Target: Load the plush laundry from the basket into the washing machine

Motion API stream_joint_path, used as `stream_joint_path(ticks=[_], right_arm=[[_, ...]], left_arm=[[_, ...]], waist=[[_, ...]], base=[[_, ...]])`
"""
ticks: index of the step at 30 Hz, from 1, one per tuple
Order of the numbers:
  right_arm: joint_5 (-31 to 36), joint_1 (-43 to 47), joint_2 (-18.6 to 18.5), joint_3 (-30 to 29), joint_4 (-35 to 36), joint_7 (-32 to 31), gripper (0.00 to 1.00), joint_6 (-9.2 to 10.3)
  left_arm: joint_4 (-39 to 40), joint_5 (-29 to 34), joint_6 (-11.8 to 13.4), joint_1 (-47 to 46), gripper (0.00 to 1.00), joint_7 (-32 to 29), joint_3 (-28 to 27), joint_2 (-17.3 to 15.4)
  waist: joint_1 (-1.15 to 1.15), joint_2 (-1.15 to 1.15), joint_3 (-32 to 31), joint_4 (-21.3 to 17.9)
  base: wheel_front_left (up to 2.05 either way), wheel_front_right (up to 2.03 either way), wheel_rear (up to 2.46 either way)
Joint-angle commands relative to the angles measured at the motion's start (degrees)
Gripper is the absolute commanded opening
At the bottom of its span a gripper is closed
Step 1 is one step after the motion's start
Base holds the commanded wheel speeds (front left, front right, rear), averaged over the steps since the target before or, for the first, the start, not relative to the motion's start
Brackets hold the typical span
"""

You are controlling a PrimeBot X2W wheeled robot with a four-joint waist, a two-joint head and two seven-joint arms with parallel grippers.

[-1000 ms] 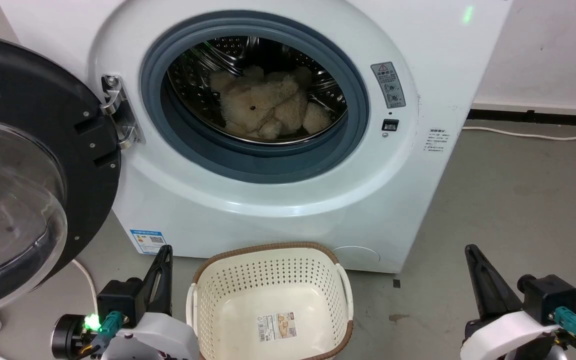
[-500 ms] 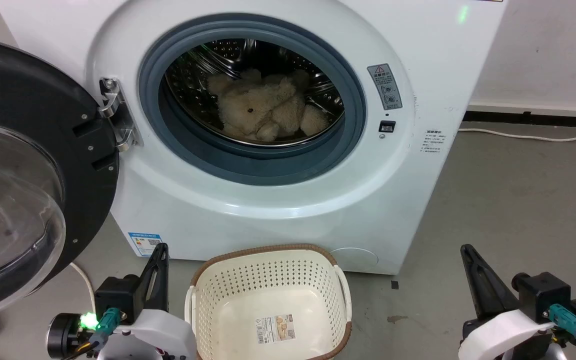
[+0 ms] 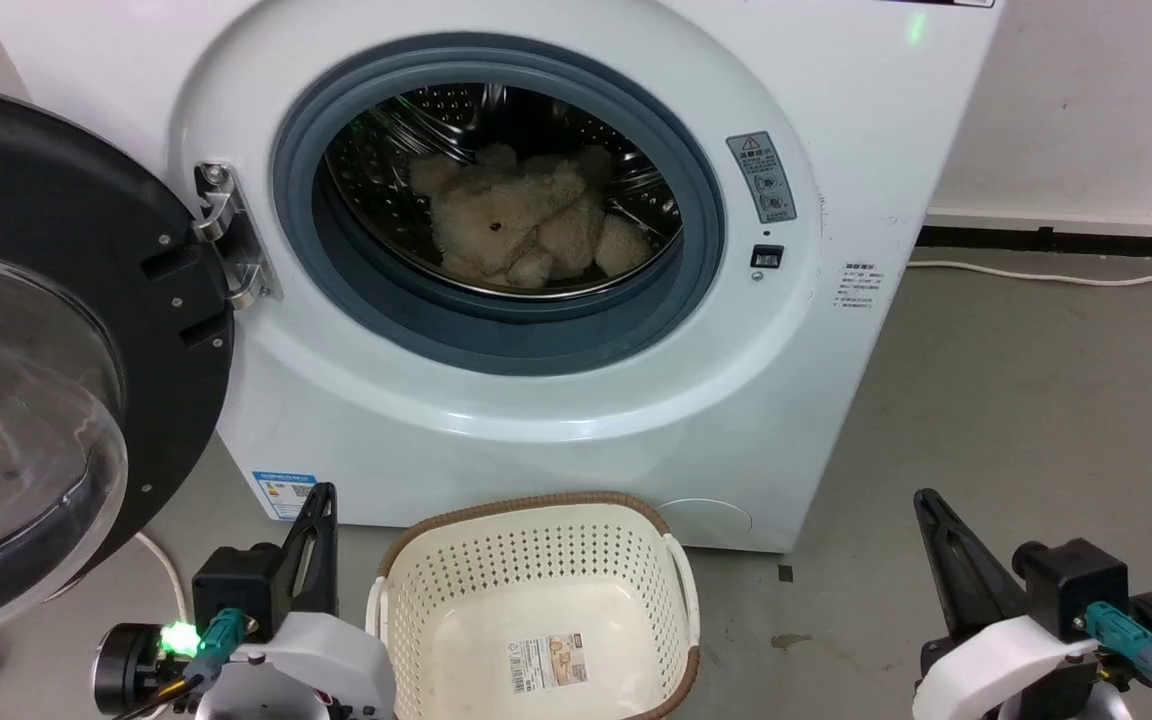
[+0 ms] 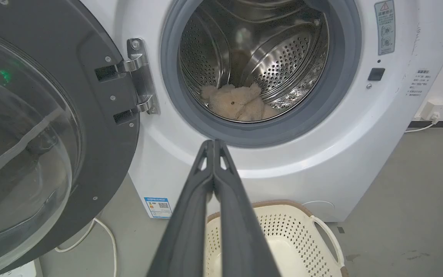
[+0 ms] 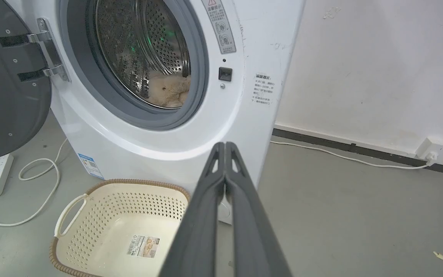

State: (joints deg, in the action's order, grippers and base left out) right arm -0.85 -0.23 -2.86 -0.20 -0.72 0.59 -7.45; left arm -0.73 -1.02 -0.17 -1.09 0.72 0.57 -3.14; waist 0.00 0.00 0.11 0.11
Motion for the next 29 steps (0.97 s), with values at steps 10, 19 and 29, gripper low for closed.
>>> stream_joint_path(ticks=[10,19,29], right_arm=[[0.85,0.23,-0.01,0.20,0.72,-0.59,0.00,-0.03],[0.85,0.23,-0.01,0.20,0.72,-0.59,0.00,-0.03],[0.85,0.23,-0.01,0.20,0.72,-0.59,0.00,-0.03]], left_arm=[[0.73,1.02,0.17,1.09,0.00,-0.72,-0.57,0.26],[0.73,1.02,0.17,1.09,0.00,-0.72,-0.57,0.26],[0.73,1.02,0.17,1.09,0.00,-0.72,-0.57,0.26]], waist=[[0.00,0.00,-0.11,-0.11],[0.00,0.00,-0.11,-0.11],[0.00,0.00,-0.11,-0.11]], base=[[0.00,0.00,0.00],[0.00,0.00,0.00],[0.00,0.00,0.00]])
